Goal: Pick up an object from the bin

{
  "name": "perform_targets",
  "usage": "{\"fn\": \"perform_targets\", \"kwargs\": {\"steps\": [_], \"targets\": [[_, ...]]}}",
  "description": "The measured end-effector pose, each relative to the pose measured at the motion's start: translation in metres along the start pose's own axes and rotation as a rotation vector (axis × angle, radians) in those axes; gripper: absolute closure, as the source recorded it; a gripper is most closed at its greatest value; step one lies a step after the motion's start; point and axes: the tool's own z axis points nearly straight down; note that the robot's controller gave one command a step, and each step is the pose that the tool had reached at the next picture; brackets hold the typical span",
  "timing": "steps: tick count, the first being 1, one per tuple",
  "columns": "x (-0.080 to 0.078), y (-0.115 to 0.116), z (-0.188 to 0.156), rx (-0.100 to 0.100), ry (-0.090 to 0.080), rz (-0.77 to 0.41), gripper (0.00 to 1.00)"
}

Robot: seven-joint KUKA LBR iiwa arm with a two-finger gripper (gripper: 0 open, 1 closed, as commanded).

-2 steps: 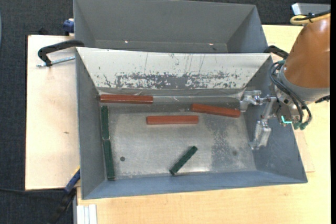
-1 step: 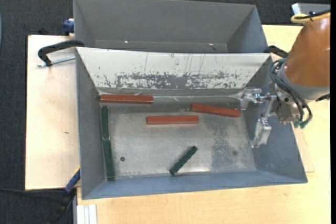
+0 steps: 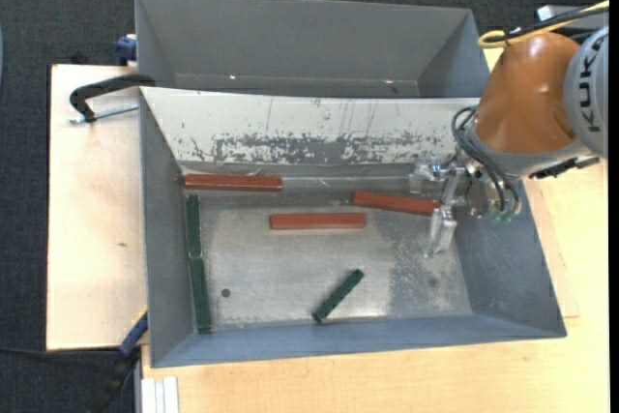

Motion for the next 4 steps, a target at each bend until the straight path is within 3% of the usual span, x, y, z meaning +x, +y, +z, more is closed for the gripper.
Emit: {"fn": "perform_targets", "kwargs": {"steps": [1,2,3,4], "targets": [[-0.026,0.001,0.014,-0.002,0.009,-0.093,0.0],[-0.036,0.007,0.004,0.0,0.001,0.167,0.0],[-0.037,0.013,0.05,0.0,0.007,0.122,0.0],[-0.035,0.022,0.064,-0.001,0.007,-0.046,1.0]]}}
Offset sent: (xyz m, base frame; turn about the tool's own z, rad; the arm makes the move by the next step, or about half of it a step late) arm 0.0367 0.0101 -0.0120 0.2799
